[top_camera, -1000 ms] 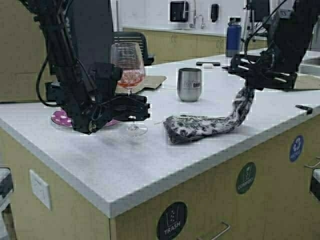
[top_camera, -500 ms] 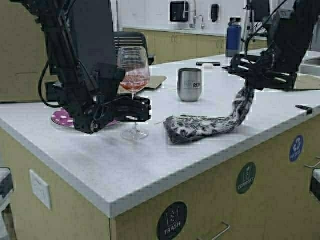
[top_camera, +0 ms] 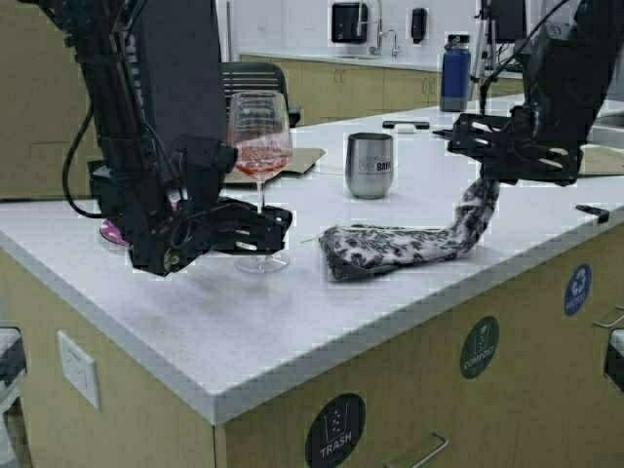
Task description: Get the cloth and wipe up the spill under the wine glass
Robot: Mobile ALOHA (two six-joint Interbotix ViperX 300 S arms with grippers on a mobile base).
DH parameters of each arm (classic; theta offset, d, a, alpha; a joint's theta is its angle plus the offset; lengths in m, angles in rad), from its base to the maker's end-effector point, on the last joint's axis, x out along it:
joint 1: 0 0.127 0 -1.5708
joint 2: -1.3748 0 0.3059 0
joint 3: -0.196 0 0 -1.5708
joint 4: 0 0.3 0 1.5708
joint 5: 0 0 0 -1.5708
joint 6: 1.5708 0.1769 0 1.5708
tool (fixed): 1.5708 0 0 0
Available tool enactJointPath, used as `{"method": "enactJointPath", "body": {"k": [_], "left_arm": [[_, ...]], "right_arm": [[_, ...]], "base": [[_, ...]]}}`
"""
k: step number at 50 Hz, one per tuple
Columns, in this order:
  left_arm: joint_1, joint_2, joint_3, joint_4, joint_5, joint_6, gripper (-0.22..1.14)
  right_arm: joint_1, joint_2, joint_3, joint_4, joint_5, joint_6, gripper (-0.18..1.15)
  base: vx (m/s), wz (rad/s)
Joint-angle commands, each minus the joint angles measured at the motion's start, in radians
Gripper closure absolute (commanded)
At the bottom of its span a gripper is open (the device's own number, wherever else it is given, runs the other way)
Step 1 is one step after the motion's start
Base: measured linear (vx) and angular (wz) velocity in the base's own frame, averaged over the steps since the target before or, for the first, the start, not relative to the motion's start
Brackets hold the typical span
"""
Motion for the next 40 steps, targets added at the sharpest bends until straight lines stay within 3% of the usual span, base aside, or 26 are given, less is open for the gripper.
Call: {"method": "enactJointPath", "body": {"k": [1,17,31,40], "left_arm": [[-0.002,-0.063,0.097,-0.021,-0.094,0.006,0.01],[-0.002,-0.083,0.4,-0.037,-0.348,0.008,0.01],[-0.002,-0.224,0.604,-0.048,-0.357,0.002,0.01],[-0.002,-0.374,0.706,-0.078,-0.33,0.0,0.01]], "right_arm": [[0.002,-0.032,0.012,-0.002,-0.015,0.002,0.91],[0.006,-0.069,0.133,-0.002,-0.103,0.005,0.91],[0.017,-0.298,0.275,-0.008,-0.098,-0.011,0.91],[0.025,-0.469,0.304,-0.029,0.044,-0.017,0.91]], "base": [[0.0,0.0],[0.0,0.0],[0.0,0.0],[0.0,0.0]]}}
